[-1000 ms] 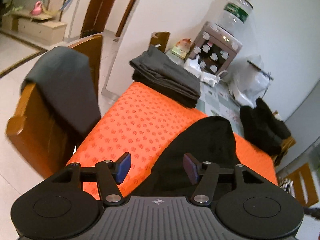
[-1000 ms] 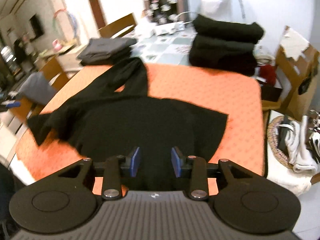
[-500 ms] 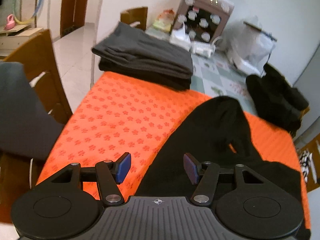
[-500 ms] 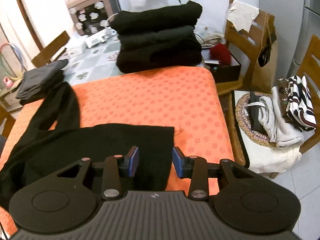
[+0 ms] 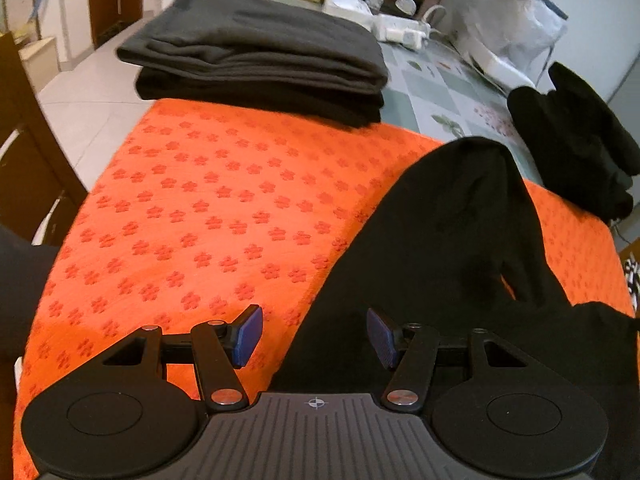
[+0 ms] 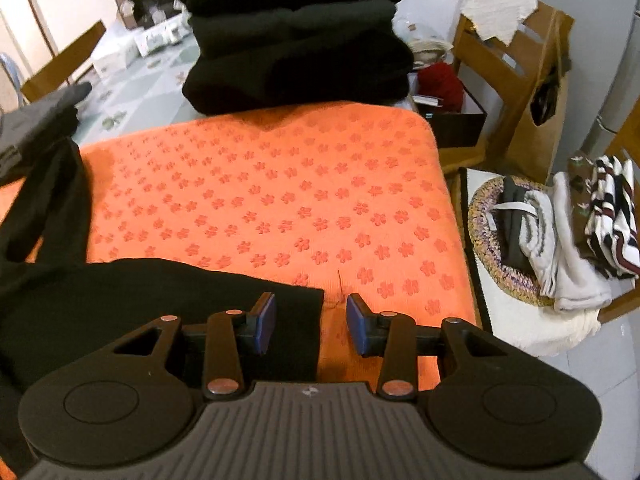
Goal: Fold clothes
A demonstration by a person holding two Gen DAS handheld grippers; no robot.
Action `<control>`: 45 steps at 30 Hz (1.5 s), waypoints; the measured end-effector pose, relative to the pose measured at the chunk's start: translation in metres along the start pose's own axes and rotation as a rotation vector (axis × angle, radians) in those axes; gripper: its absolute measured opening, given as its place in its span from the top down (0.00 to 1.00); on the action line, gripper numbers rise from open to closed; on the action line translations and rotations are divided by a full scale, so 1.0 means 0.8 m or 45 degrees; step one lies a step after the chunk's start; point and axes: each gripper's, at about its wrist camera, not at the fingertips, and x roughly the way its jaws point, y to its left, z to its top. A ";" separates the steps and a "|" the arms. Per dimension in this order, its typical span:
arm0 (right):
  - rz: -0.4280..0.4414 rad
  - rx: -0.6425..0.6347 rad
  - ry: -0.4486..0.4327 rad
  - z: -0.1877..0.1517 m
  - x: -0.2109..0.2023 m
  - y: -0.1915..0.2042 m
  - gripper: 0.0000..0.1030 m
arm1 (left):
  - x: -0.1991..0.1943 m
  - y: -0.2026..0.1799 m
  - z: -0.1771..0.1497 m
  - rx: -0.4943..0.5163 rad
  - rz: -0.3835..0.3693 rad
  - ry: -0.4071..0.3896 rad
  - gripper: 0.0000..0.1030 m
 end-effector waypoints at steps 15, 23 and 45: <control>0.090 -0.259 -0.136 -0.063 -0.074 0.041 0.91 | 0.001 -0.013 -0.005 0.027 -0.025 -0.003 0.95; 0.142 -0.376 -0.065 -0.157 -0.100 0.077 0.97 | -0.010 -0.020 -0.010 0.044 -0.005 -0.027 0.95; 0.000 -0.030 -0.118 -0.038 -0.023 -0.012 0.56 | 0.012 -0.029 -0.005 0.075 -0.032 0.023 0.71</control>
